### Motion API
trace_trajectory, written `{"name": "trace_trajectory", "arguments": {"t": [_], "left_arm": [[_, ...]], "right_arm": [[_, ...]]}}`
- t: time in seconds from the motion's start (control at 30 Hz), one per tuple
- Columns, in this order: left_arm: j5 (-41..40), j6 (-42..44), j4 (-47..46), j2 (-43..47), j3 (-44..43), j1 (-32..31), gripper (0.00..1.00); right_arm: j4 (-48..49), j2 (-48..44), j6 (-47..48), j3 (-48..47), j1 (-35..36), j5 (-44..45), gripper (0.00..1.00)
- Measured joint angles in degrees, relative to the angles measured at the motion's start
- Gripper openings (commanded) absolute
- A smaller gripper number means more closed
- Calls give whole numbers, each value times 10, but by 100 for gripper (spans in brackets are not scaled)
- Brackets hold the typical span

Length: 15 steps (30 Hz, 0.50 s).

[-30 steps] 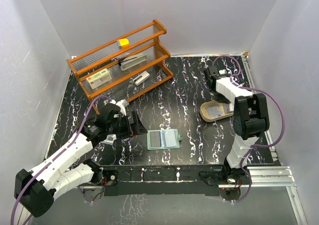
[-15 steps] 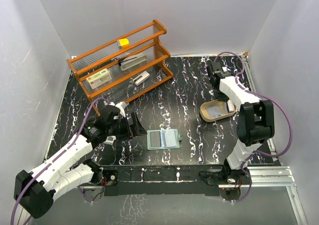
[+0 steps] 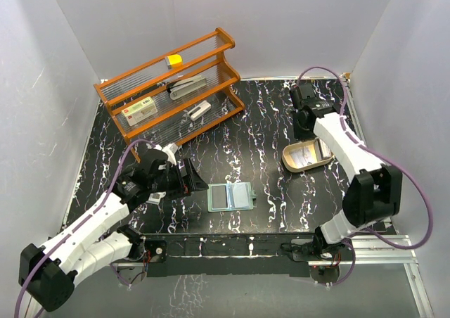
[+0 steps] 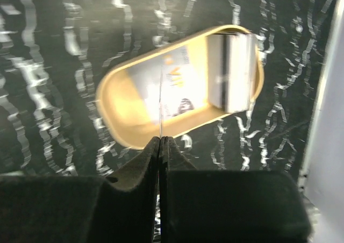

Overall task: Put the credit cards into the card holder
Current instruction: Pick up the credit card from the storage box.

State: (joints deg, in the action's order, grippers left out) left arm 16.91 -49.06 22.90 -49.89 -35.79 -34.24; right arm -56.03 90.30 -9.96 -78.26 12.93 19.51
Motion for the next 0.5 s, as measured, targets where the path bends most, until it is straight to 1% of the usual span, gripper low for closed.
{"name": "trace_trajectory", "arguments": {"t": [0.1, 0.27, 0.37, 0.5], "left_arm": [[7, -11, -7, 5, 2, 0, 80], [18, -31, -21, 5, 0, 0, 75], [20, -42, -24, 4, -11, 0, 72], [29, -65, -48, -3, -32, 0, 64]], "right_arm": [[1, -39, -11, -4, 24, -51, 0], [29, -106, -39, 3, 54, -176, 0], [68, -154, -71, 36, 55, -259, 0], [133, -204, -128, 97, 58, -379, 0]]}}
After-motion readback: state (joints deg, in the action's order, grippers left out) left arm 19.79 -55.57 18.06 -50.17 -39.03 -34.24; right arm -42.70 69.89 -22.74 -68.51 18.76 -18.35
